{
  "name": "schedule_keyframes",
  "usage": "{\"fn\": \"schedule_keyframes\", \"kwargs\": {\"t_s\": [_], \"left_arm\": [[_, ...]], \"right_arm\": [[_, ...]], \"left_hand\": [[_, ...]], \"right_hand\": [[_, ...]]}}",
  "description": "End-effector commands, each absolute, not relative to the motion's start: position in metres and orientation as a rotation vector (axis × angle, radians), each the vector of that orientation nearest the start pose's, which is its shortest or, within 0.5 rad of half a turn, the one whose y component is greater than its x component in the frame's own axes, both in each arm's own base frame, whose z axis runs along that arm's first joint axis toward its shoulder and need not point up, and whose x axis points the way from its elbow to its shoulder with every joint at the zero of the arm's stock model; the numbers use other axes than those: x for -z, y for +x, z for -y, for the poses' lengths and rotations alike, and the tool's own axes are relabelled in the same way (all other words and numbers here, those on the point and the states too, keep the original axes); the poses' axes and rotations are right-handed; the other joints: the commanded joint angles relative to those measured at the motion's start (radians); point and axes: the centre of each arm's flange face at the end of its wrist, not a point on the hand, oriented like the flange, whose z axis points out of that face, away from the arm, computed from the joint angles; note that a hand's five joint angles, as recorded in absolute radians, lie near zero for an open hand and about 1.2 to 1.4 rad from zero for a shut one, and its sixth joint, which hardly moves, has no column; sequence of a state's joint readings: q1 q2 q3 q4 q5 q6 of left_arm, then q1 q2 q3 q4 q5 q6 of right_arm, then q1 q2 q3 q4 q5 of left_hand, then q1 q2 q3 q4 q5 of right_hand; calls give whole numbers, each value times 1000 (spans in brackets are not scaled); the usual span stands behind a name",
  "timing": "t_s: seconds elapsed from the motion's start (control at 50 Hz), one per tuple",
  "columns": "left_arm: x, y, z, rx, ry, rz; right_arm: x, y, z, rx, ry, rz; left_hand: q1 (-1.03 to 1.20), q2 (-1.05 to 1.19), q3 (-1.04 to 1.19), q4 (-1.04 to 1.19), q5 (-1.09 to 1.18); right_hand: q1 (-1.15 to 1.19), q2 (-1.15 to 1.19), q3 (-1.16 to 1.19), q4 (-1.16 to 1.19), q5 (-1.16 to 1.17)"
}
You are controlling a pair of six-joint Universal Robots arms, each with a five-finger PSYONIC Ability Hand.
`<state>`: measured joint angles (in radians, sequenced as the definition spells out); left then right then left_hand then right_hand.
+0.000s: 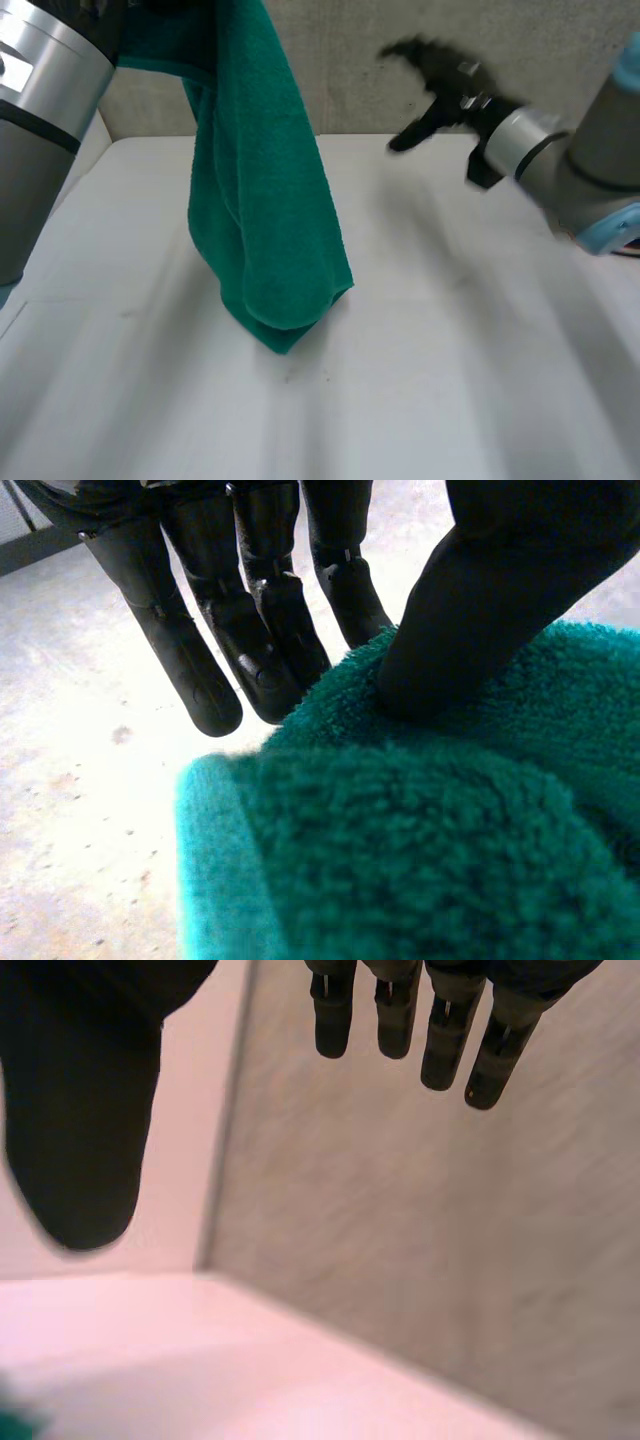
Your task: Fold the laundry.
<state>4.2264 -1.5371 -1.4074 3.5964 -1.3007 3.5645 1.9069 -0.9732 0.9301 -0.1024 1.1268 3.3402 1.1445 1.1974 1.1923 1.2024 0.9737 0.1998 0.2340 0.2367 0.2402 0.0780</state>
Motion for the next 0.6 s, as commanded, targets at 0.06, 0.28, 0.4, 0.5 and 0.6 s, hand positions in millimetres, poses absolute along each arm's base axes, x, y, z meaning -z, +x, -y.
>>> {"fn": "schedule_keyframes", "kwargs": {"t_s": [0.06, 0.28, 0.4, 0.5, 0.6], "left_arm": [[-420, -293, 179, 3003, 1112, -1161], [-411, -291, 175, 2981, 1145, -1208], [-408, -294, 179, 2972, 1152, -1223], [-406, -295, 181, 2969, 1157, -1229], [-406, -295, 186, 2968, 1149, -1223]], "right_arm": [[-183, 378, 332, 1234, -817, -1614], [-148, 452, 232, 984, -994, -1481], [-138, 468, 186, 871, -1038, -1451], [-148, 476, 200, 962, -972, -1418], [-167, 459, 257, 1153, -746, -1499]], "left_hand": [[252, 199, 204, 194, 248], [252, 199, 204, 194, 248], [252, 199, 204, 194, 248], [252, 199, 204, 194, 248], [252, 199, 204, 194, 248]], "right_hand": [[-25, -59, -62, -66, -78], [-25, -59, -62, -66, -78], [-25, -59, -62, -66, -78], [1194, 1160, 1157, 1154, 1141], [1196, 1162, 1160, 1156, 1144]]}}
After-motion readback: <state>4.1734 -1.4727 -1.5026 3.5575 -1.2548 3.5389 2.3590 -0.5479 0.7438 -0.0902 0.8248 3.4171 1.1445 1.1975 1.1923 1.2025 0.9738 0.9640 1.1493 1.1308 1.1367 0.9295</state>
